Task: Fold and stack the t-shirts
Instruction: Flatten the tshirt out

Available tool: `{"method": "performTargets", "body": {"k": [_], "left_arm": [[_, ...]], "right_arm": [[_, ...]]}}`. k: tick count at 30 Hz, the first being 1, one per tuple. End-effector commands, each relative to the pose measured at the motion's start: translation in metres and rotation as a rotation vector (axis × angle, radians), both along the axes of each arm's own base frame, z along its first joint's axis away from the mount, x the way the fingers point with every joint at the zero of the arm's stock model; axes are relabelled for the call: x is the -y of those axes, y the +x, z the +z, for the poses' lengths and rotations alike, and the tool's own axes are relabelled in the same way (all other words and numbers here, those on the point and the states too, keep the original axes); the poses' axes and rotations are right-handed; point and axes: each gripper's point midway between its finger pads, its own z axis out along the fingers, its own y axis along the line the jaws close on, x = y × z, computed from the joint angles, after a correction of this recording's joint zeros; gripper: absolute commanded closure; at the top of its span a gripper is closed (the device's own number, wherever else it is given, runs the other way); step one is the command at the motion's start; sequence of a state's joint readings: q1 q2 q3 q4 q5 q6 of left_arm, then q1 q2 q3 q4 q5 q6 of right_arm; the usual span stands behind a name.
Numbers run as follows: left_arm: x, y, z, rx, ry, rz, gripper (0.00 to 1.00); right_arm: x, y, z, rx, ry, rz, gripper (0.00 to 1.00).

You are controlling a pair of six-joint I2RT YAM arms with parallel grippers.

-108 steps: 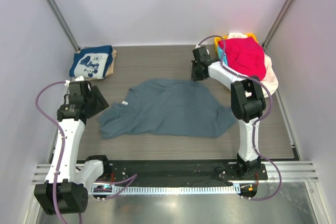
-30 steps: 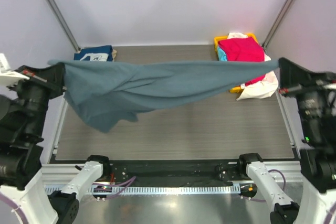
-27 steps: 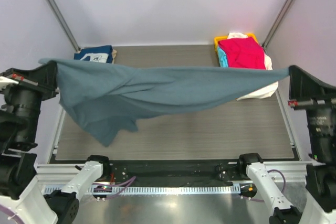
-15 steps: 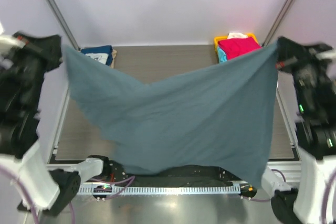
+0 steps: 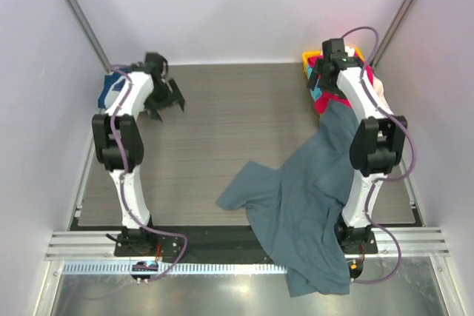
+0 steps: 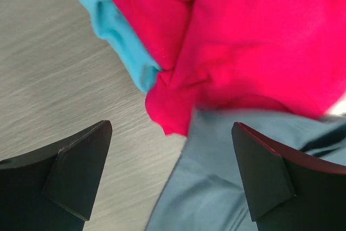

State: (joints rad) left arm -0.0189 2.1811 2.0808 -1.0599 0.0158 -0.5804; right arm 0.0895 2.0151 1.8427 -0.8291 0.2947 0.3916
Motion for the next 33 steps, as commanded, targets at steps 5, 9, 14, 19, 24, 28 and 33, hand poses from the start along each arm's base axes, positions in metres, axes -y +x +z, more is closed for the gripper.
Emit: {"method": "performTargets", "body": {"k": [5, 9, 14, 19, 24, 28, 33], "left_arm": [[0.09, -0.13, 0.097, 0.333, -0.051, -0.168, 0.15], [0.126, -0.193, 0.044, 0.243, -0.099, -0.263, 0.15], [0.159, -0.259, -0.007, 0.133, -0.147, -0.34, 0.15], [0.181, -0.297, -0.05, 0.084, -0.168, -0.378, 0.15], [0.203, -0.315, -0.084, 0.022, -0.202, -0.408, 0.16], [0.219, -0.325, -0.104, -0.014, -0.185, -0.437, 0.18], [0.225, -0.332, -0.117, -0.034, -0.179, -0.441, 0.45]], "right_arm": [[0.008, -0.023, 0.116, 0.334, -0.004, -0.003, 0.0], [0.0, -0.036, 0.107, 0.335, 0.038, 0.018, 0.0], [-0.006, -0.041, 0.112, 0.357, 0.074, 0.038, 0.0], [-0.007, -0.047, 0.112, 0.366, 0.081, 0.039, 0.0], [-0.007, -0.05, 0.106, 0.357, 0.083, 0.043, 0.0], [-0.006, -0.054, 0.1, 0.346, 0.074, 0.041, 0.0], [-0.003, -0.056, 0.098, 0.343, 0.064, 0.039, 0.0]]}}
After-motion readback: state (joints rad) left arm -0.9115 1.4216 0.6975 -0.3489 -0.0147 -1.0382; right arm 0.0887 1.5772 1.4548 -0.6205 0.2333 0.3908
